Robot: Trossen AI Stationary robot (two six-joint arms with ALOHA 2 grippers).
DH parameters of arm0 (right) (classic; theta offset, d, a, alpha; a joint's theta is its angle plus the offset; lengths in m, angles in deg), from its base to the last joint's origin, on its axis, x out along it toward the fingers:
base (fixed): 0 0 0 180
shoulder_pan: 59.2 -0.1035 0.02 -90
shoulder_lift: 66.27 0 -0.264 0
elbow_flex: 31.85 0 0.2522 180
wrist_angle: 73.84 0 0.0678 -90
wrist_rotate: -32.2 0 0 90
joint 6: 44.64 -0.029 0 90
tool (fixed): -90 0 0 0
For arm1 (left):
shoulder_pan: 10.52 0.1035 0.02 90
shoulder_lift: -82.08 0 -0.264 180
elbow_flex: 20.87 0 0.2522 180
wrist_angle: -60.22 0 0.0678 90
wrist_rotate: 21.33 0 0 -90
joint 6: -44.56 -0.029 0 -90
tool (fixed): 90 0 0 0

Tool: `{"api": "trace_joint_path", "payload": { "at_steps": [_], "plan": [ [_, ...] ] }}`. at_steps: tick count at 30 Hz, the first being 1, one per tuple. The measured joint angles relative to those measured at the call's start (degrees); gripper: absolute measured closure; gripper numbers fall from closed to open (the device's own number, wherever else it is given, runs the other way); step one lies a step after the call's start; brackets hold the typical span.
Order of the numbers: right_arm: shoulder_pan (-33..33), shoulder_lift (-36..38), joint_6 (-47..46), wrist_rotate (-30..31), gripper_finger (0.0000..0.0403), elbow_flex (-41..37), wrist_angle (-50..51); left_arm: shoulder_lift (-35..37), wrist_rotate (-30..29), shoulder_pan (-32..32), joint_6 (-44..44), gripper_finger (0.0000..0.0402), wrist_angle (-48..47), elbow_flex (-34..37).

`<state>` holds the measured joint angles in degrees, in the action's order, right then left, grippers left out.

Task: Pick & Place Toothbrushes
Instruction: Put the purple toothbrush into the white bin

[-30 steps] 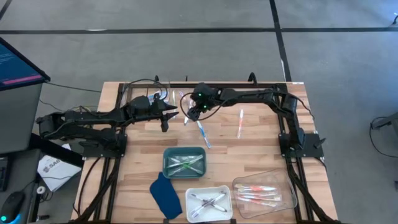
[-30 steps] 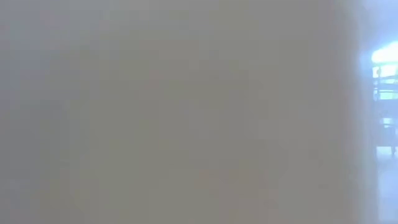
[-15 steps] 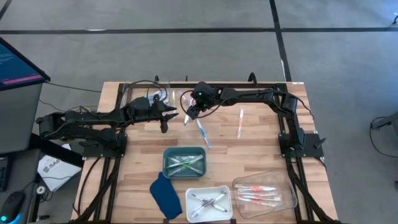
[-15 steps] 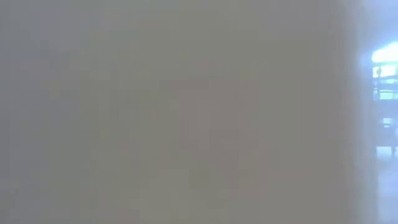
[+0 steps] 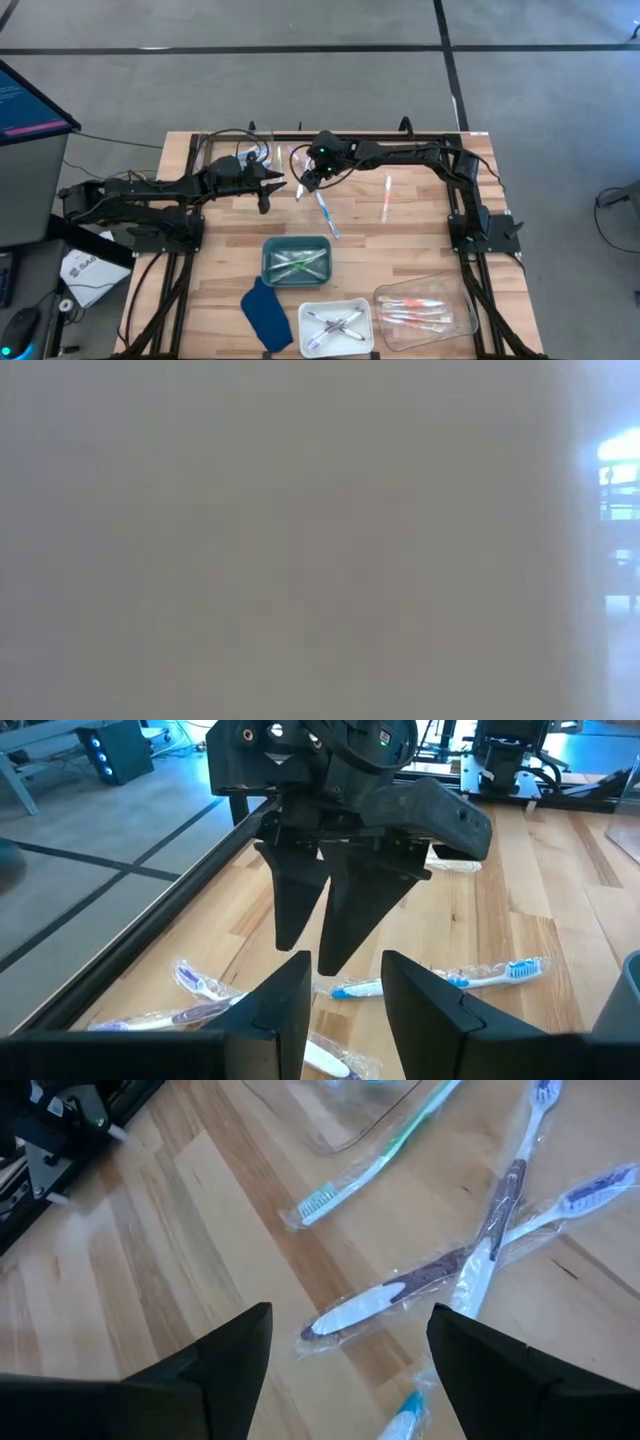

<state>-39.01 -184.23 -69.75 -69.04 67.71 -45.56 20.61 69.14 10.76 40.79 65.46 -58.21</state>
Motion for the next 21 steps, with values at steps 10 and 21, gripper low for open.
{"api": "trace_joint_path", "payload": {
  "at_steps": [10, 21],
  "plan": [
    [-0.33, 0.98, 0.8, -7.09, 0.0143, -0.09, 0.76, -0.07, -5.54, 0.88, -9.41, 0.0323, -8.34, -6.35],
    [-4.77, 7.44, 10.0, -3.86, 0.0152, -0.17, 8.51, -10.98, -6.96, 10.88, -12.3, 0.0401, -19.62, -21.74]
  ]
}}
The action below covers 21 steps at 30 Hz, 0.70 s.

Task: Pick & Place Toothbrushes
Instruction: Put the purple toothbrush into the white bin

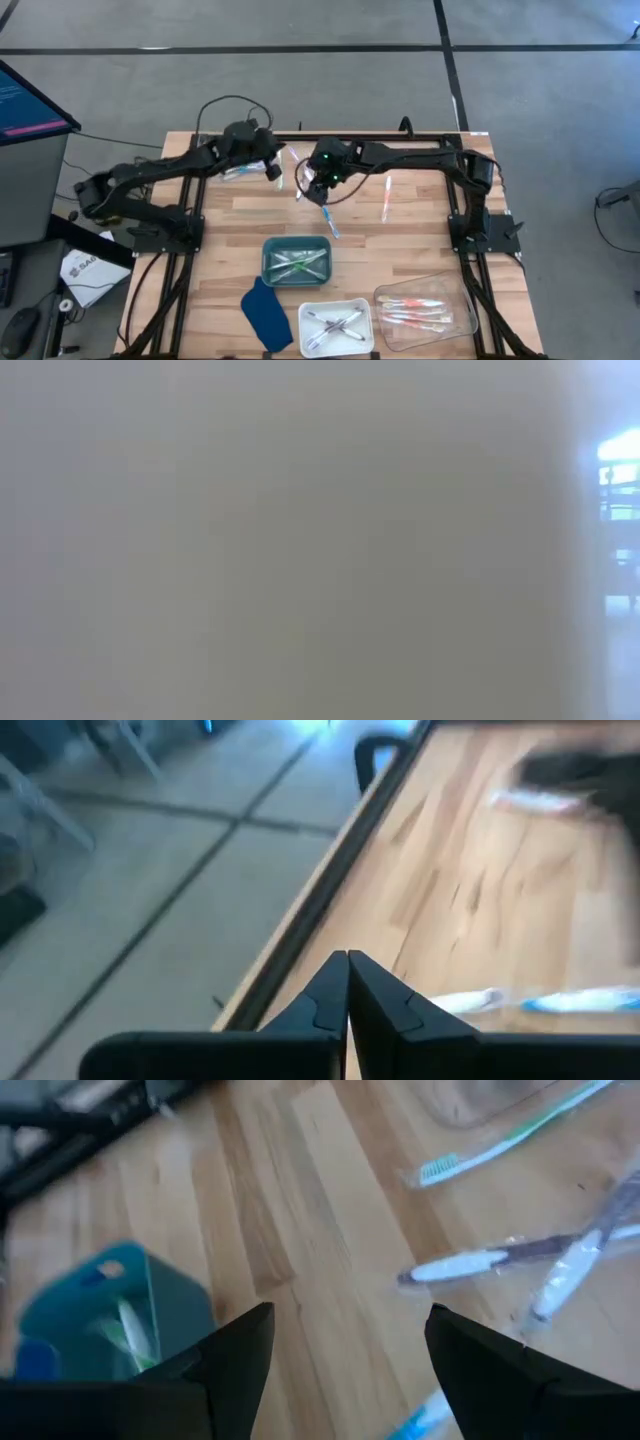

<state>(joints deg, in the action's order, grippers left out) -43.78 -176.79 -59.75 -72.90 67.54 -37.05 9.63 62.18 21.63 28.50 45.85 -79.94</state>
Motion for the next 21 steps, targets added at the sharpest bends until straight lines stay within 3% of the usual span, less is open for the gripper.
{"api": "trace_joint_path", "payload": {
  "at_steps": [4, 10, 14, 21],
  "plan": [
    [-2.19, 4.89, 2.09, 7.0, 0.0186, -5.21, -3.46, -8.61, 5.93, 3.59, 0.28, 0.0401, -2.63, -3.78],
    [-2.13, 14.99, 1.76, 7.76, 0.0263, -19.98, -18.32, -19.73, 6.91, 4.12, -3.24, 0.0401, -13.04, -13.34],
    [-1.78, 19.92, 2.03, 7.44, 0.0308, -28.63, -28.93, -24.58, 6.95, 3.4, -13.65, 0.0401, -20.98, -21.17],
    [-2.56, 23.78, 7.38, 5.05, 0.0345, -32.94, -29.6, -30.19, 6.09, 5.59, -32.29, 0.0401, -25.37, -29.47]
  ]
}}
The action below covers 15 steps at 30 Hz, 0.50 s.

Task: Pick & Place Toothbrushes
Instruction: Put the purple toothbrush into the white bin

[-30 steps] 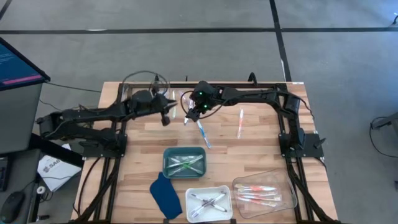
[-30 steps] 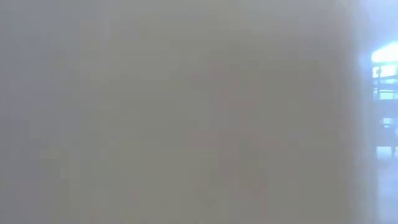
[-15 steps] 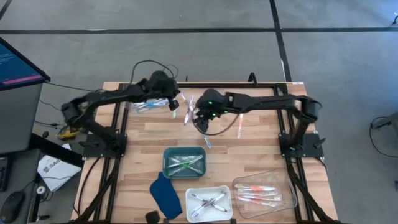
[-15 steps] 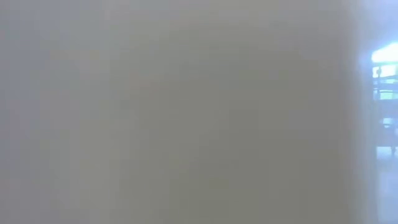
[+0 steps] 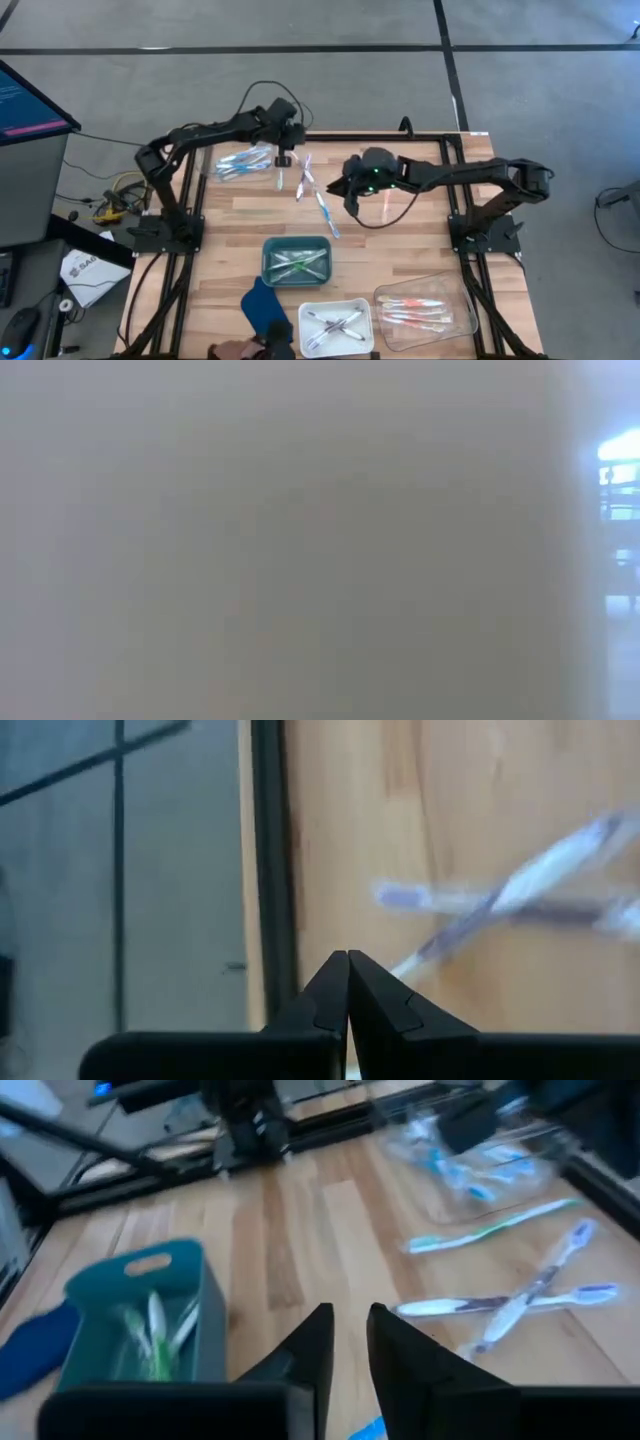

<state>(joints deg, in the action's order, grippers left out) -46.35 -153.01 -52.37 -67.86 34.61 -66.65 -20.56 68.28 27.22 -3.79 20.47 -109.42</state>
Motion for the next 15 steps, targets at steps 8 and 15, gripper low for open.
{"api": "trace_joint_path", "payload": {
  "at_steps": [8, 15],
  "plan": [
    [-0.76, -0.74, 3.11, -2.41, 0.0348, -0.59, 2.41, -2.88, -0.5, -1.5, -5.73, 0.0401, -13.74, -2.8],
    [-0.34, -0.7, 4.25, -3.66, 0.0348, -0.51, 1.92, -4.81, -1.73, -6.96, -9.69, 0.0401, -11.34, -3.63]
  ]
}}
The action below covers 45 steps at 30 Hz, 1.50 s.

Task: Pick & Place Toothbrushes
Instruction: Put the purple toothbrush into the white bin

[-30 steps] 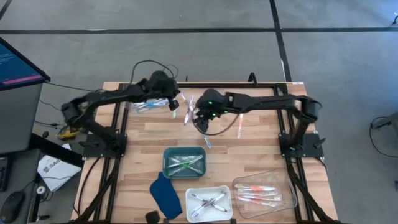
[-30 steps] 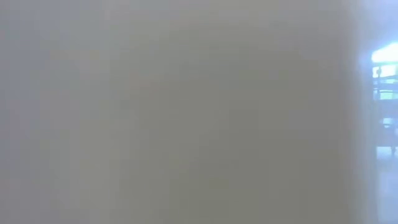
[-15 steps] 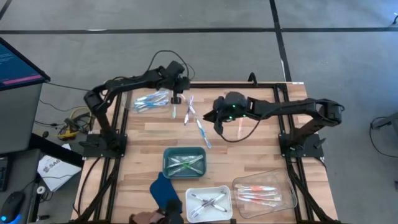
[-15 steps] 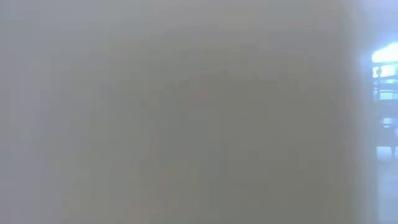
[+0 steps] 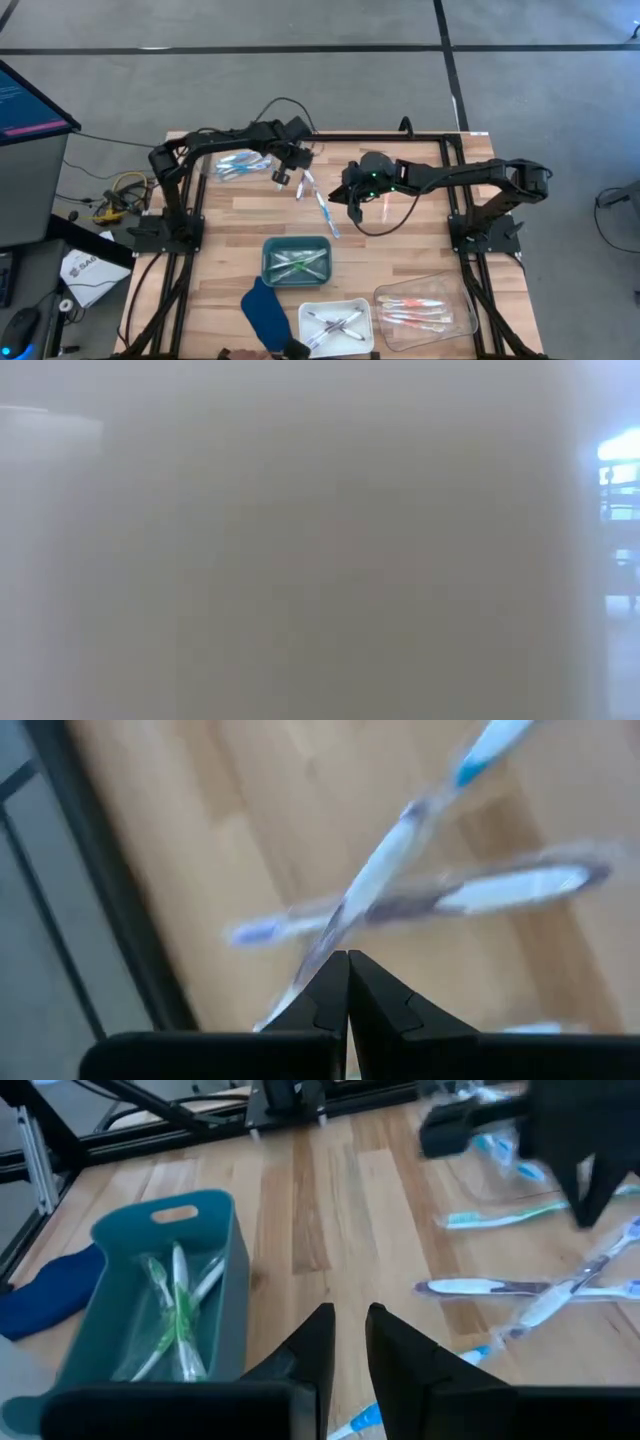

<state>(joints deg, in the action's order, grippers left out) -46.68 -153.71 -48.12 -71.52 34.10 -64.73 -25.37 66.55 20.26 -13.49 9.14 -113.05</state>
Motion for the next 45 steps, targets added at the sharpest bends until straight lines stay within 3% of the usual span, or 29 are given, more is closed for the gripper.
{"api": "trace_joint_path", "payload": {
  "at_steps": [5, 15, 26, 34, 38, 45],
  "plan": [
    [0.69, 0.0, -0.22, 0.02, 0.0348, 0.0, -1.27, -4.92, -5.31, -1.51, 1.68, 0.0401, -1.51, -4.06],
    [1.2, 0.02, -0.58, 0.0, 0.0348, 0.0, -1.23, -5.34, -6.12, -0.61, 8.74, 0.0393, -0.89, -4.82],
    [1.92, 0.04, 0.67, 0.0, 0.0348, 0.0, 2.33, -5.08, -8.16, -0.15, 8.73, 0.0378, 2.47, -4.78],
    [2.23, 0.04, 0.65, 0.0, 0.0348, 0.0, 2.76, -5.04, -8.08, 2.53, 4.07, 0.0382, 2.74, -4.78],
    [2.23, 0.04, 0.65, 0.0, 0.0348, 0.0, 2.77, -4.97, -6.57, 3.19, 5.55, 0.0355, 2.7, -3.66],
    [2.23, 0.04, 0.5, 0.0, 0.0348, 0.0, 2.72, -4.97, -6.46, 2.66, 6.9, 0.0256, 3.8, -0.56]
  ]
}}
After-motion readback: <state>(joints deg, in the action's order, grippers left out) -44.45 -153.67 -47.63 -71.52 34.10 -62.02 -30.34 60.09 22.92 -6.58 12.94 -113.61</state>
